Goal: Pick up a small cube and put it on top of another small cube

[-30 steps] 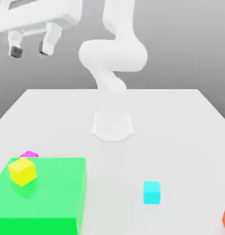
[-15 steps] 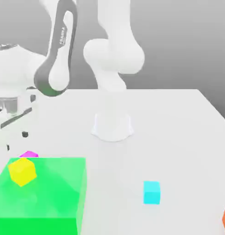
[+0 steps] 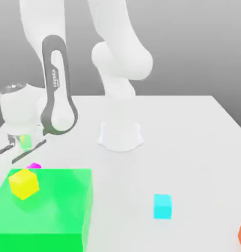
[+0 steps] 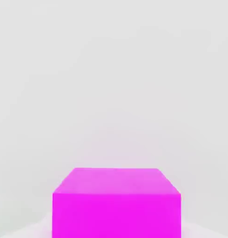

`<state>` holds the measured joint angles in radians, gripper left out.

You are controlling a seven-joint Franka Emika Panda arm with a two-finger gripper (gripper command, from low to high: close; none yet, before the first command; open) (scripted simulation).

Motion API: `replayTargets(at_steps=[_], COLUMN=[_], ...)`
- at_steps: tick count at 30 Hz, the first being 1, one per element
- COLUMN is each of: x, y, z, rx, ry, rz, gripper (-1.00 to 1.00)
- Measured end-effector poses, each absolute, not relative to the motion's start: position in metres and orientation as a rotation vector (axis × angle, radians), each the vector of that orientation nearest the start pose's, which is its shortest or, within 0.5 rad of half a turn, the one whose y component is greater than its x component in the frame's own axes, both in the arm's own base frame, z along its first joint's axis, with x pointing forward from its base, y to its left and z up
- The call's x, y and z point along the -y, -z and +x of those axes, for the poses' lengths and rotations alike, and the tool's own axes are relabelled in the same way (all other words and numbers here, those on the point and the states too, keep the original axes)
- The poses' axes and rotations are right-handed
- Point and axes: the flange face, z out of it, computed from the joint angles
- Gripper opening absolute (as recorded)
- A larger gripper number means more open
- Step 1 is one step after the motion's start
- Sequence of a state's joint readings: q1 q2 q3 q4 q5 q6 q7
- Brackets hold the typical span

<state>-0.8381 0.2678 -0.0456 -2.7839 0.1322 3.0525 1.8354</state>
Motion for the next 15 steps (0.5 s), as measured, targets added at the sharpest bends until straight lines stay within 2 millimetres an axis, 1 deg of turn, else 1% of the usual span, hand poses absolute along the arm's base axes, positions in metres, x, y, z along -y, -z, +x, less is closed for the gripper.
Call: replayTargets(at_steps=[6,7,8,11,12,13,15], x=[0.291,0.288,0.289,0.298,0.298,0.295,0.287], y=[-0.185,-0.188,-0.187,-0.169,-0.163,-0.158,-0.150], z=[0.224,0.231,0.230,0.191,0.181,0.178,0.176], rx=[-3.104,-3.091,-3.089,-3.123,-3.122,-3.109,-3.061], ry=[0.003,0.013,0.003,-0.154,-0.218,-0.276,-0.387], rz=[-0.469,-0.538,-0.602,-0.786,-0.865,-0.956,-1.146], gripper=[-1.00,-1.00,-1.00,-1.00,-1.00,-1.00,-1.00])
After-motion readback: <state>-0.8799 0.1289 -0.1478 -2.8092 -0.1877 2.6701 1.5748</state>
